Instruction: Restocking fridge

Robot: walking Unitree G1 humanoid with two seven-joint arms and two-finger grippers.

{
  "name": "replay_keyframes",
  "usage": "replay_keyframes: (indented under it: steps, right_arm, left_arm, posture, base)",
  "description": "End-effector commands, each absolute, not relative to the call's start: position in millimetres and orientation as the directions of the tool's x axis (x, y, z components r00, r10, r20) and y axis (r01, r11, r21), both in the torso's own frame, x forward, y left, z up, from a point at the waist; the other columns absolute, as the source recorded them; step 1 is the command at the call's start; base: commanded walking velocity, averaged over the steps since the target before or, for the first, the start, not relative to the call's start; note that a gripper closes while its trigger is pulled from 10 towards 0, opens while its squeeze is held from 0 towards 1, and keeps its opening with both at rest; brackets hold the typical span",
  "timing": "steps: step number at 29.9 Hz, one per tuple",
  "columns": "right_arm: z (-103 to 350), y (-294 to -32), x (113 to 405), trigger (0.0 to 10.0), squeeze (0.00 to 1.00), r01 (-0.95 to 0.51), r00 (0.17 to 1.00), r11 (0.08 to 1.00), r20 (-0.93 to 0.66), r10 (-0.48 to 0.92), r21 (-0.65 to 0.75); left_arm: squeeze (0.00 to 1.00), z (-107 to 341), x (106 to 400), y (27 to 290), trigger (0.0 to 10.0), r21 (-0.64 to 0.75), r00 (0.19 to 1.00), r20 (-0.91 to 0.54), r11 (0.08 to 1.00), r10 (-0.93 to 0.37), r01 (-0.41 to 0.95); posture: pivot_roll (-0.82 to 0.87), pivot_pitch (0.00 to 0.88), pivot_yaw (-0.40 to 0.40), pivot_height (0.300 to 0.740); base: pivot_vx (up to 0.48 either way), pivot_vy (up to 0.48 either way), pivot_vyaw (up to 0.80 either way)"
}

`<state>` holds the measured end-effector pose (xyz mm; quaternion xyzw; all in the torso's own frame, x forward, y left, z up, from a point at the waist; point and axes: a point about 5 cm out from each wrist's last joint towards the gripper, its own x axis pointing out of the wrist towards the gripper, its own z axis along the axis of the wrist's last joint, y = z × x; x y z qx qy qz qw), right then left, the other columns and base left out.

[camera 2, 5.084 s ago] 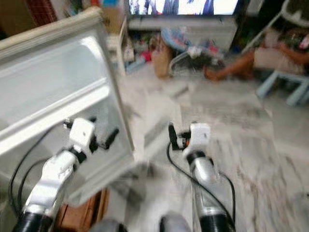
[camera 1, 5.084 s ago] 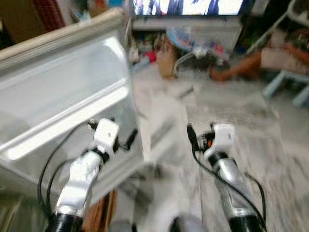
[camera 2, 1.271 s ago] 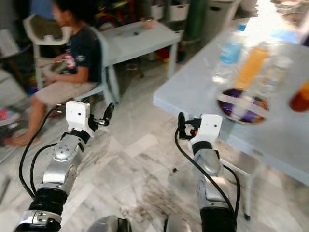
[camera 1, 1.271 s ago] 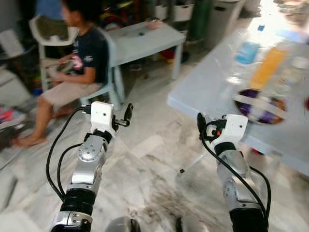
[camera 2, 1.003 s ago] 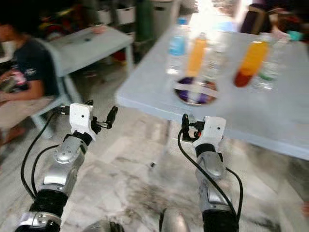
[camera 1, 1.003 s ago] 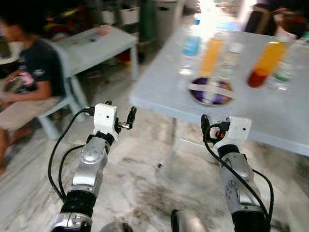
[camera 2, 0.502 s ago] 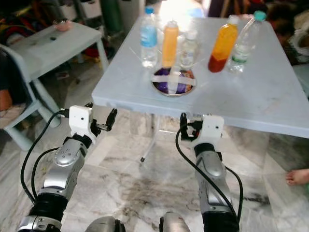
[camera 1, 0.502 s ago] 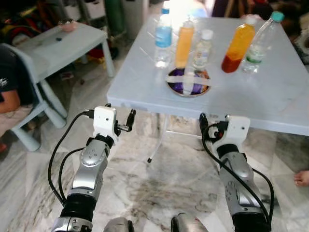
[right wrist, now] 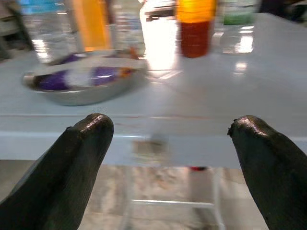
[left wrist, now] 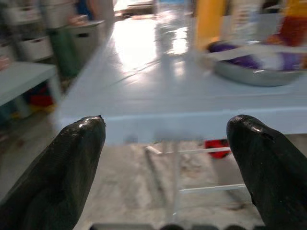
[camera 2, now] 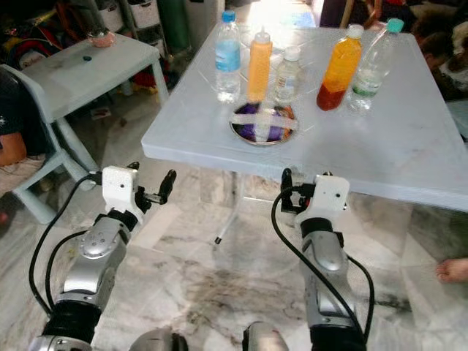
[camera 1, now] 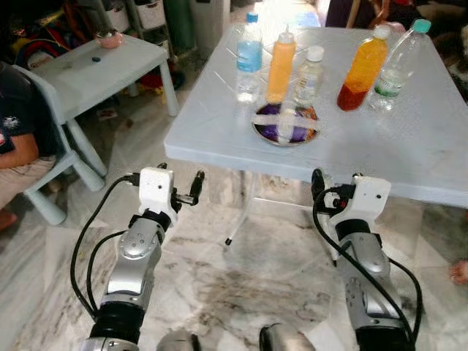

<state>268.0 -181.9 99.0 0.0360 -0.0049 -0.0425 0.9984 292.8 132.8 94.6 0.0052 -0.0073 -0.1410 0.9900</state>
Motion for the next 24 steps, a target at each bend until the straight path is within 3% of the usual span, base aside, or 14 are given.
replay_keyframes:
  steps: [1,24]
  right_arm:
    - [103.2,-182.6,269.2,10.0,0.00,0.086,0.996,0.994,0.021,-0.088,0.068]
    - [117.2,-176.4,269.6,10.0,0.00,0.030,0.995,1.000,0.095,-0.031,0.005]
  left_arm:
    - [0.00,98.3,293.9,133.7,10.0,0.012,0.958,0.021,0.958,-0.285,0.285]
    - [0.00,115.5,297.3,124.0,10.0,-0.010,0.939,0.079,0.942,-0.334,0.336]
  posture:
    - [-0.12,0.050,0.048,0.740]
    - [-0.13,0.043,0.047,0.740]
  base:
    - [0.251,0.244,0.00]
    - [0.269,0.215,0.00]
